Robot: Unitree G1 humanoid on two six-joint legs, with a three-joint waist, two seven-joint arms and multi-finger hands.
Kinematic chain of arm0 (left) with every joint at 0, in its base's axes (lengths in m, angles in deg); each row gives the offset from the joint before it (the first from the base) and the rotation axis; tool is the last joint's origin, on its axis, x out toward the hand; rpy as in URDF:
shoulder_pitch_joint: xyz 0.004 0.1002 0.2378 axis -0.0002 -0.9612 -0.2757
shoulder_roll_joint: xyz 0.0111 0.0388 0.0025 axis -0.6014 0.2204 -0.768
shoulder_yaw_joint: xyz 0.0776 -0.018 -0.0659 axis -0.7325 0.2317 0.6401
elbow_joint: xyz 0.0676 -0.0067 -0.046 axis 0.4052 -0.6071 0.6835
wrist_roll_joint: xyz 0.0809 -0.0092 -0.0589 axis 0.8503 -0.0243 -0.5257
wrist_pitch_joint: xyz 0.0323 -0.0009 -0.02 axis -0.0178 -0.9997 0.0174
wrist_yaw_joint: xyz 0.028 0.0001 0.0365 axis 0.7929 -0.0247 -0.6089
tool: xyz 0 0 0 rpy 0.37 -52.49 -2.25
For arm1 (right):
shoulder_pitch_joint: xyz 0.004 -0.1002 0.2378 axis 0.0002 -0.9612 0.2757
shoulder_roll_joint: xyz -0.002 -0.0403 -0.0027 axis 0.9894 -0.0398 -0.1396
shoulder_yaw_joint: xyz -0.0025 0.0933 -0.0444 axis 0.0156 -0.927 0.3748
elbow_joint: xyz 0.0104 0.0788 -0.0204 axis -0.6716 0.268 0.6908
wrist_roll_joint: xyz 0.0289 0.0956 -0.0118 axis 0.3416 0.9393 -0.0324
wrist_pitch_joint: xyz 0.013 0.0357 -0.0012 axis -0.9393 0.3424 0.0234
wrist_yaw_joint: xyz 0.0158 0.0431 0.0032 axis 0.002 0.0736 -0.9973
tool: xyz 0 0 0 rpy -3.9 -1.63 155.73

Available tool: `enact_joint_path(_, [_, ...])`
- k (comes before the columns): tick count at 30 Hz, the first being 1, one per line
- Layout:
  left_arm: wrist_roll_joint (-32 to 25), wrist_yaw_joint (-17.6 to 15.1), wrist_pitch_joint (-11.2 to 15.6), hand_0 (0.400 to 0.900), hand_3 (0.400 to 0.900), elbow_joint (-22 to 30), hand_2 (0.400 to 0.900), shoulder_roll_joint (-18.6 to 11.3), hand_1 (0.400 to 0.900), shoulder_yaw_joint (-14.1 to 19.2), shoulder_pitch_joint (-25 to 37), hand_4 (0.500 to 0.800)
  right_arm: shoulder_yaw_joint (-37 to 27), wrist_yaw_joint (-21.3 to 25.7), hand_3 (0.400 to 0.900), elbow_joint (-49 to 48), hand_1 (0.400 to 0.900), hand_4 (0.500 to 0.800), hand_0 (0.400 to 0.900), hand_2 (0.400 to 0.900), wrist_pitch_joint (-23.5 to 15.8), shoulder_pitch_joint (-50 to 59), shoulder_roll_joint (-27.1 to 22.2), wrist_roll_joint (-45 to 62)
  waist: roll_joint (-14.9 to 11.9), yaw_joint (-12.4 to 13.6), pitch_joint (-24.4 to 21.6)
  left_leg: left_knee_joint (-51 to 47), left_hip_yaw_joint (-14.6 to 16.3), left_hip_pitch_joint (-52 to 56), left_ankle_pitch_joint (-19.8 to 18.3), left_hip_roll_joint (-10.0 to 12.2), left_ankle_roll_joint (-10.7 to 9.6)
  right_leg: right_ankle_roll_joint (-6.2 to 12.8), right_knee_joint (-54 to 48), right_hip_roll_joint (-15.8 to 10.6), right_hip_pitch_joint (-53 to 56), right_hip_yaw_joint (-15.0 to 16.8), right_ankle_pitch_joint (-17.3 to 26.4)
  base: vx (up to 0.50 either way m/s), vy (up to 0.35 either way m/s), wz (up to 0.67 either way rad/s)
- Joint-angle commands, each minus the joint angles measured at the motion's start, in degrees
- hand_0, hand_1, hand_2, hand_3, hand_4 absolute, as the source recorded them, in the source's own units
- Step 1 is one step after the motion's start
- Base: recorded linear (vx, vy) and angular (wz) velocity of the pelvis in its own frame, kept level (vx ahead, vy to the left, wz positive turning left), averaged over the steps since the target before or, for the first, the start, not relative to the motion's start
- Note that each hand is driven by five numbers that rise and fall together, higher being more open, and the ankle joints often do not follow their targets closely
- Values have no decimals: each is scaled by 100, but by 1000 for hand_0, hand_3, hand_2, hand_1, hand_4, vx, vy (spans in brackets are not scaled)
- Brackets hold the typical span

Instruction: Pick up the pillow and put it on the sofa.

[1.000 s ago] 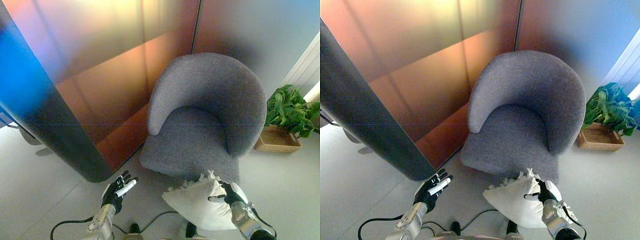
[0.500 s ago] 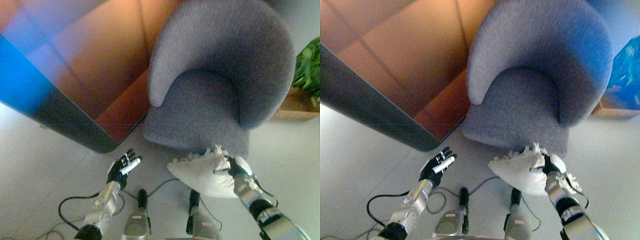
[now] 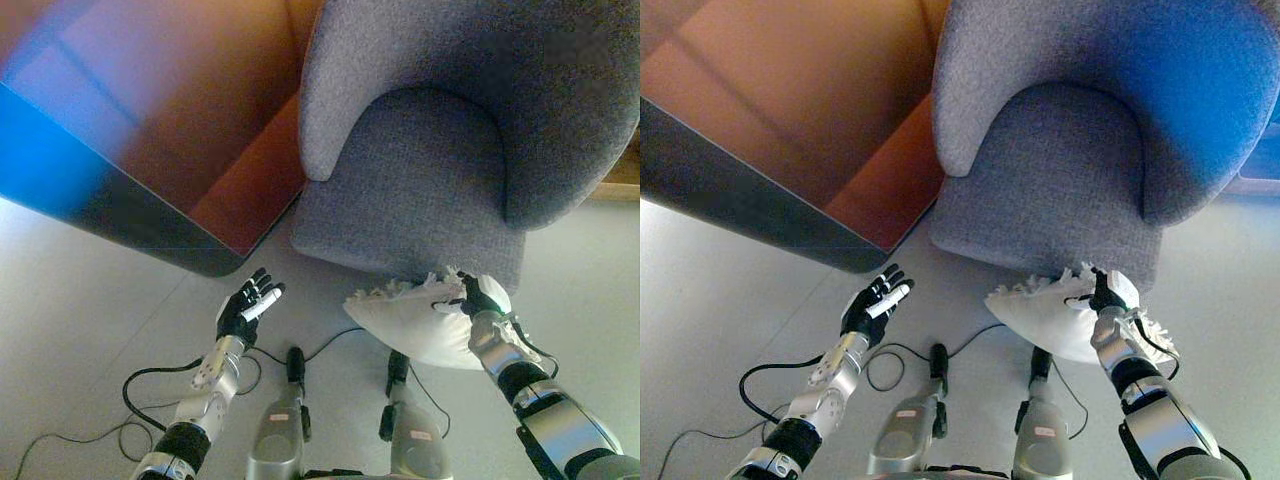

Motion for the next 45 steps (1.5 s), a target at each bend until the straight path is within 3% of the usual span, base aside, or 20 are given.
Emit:
enact_joint_path(1, [-121,-1,616,900,900,516,900,-229,900,-321,295,800,203,416,900,129,900,800,900,900,-14,714,-502,-46,-181,148,-83,225,-442,-266,-162,11,-45,605,284,-574,-66,42,-37,-42,-3,0])
enact_joint_path(5, [-156,-21,650,900,900,562,900,-255,900,-358,380,800,229,256,900,254,900,800,900,900,105,905,-576,-170,-157,165,8,205,-419,-304,-145,9,-53,616,274,-571,-129,27,-7,-46,-5,0])
enact_joint_path(10, [-138,-40,630,900,900,608,900,-265,900,-370,496,800,470,-359,900,530,900,800,900,900,388,1170,-651,-500,-140,203,102,176,-403,-346,-116,-4,-52,623,277,-569,-200,12,16,-19,-3,0])
enact_joint_path(30, [-85,-114,667,900,900,769,900,-253,900,-426,803,800,684,-1232,900,719,900,800,900,900,447,1640,-745,-377,-81,210,401,101,-367,-460,-47,-71,-59,642,313,-602,-431,-22,114,-9,-4,1])
enact_joint_path(31, [-83,-109,669,900,900,767,900,-250,900,-418,810,800,684,-1264,496,723,496,558,496,496,432,1654,-753,-398,-79,210,407,96,-363,-461,-42,-68,-61,642,310,-602,-433,-27,120,0,0,0])
enact_joint_path(32, [-80,-100,672,900,900,762,900,-248,900,-413,816,800,687,-1294,400,731,400,500,400,400,399,1670,-766,-404,-76,211,414,89,-363,-457,-39,-68,-61,640,305,-600,-430,-34,124,0,0,0])
enact_joint_path(45, [-75,-104,752,900,900,726,900,-215,900,-416,829,800,660,-1227,400,685,400,500,400,400,404,1653,-792,-367,-72,188,421,74,-365,-398,-66,-105,-42,638,321,-613,-411,-50,131,0,0,0])
